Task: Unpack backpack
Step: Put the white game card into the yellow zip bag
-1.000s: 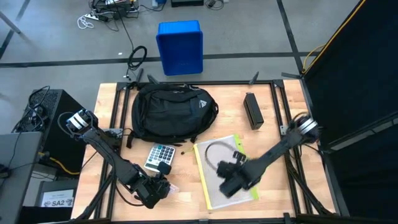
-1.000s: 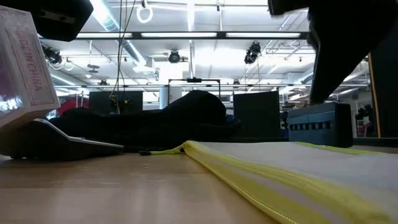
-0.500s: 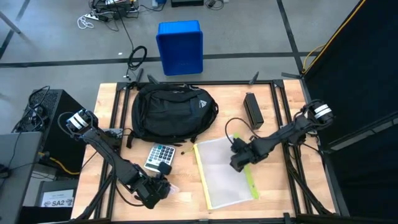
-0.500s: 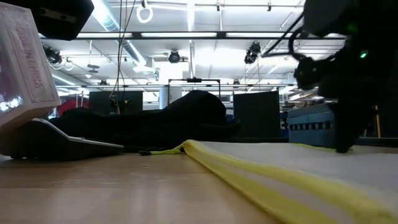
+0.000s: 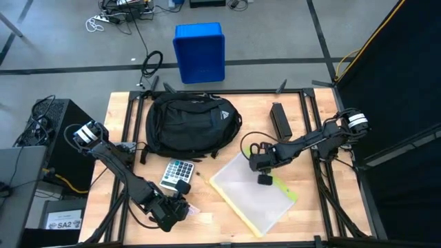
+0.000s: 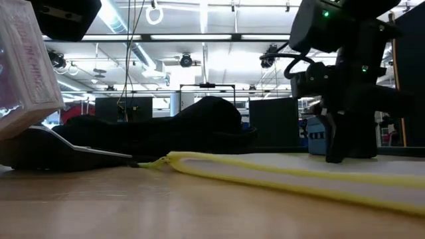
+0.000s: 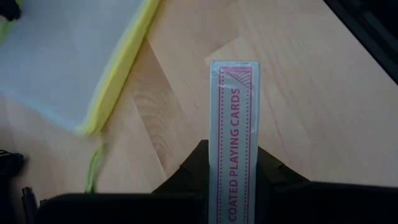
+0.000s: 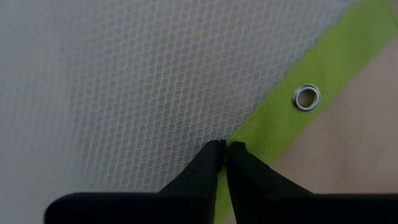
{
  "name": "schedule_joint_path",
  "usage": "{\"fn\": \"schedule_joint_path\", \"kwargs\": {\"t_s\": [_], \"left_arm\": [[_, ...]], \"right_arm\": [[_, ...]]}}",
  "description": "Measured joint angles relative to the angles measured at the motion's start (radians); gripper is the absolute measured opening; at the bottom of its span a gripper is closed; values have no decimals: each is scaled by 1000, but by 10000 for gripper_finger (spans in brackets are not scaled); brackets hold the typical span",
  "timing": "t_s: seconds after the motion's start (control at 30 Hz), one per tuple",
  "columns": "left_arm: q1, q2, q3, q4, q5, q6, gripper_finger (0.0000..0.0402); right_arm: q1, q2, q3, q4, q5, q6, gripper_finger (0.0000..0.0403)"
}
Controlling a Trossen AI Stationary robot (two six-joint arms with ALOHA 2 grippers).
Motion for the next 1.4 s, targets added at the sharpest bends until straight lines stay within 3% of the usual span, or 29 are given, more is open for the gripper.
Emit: {"fn": "schedule_joint_path", "kwargs": {"t_s": [0.17,0.4,0.5,0.63,0.7,0.8,0.93,1.03,1.17,1.27,1.4], "left_arm": [[0,0,0,0,2,6,31],[7,0,0,0,2,7,31],[6,0,0,1,2,7,31],[7,0,0,4,2,23,31],[7,1,0,19,2,27,31],[8,2,0,29,2,30,31],[12,3,0,29,1,30,31],[18,3,0,39,-1,30,31],[20,4,0,56,-3,30,31],[20,6,0,68,-2,31,31],[20,6,0,68,-2,42,31]], "right_arm": [[-12,-7,51,-104,2,9,5],[48,-80,246,-150,4,125,17],[118,-99,291,94,-30,208,25],[261,-87,292,476,-97,109,36],[344,-75,294,545,16,83,36],[462,-10,297,535,291,123,26],[576,122,386,423,513,207,6],[603,244,532,216,557,253,2],[590,406,752,-126,480,359,1],[575,505,873,-324,357,435,3],[566,584,929,-379,185,442,29]]}}
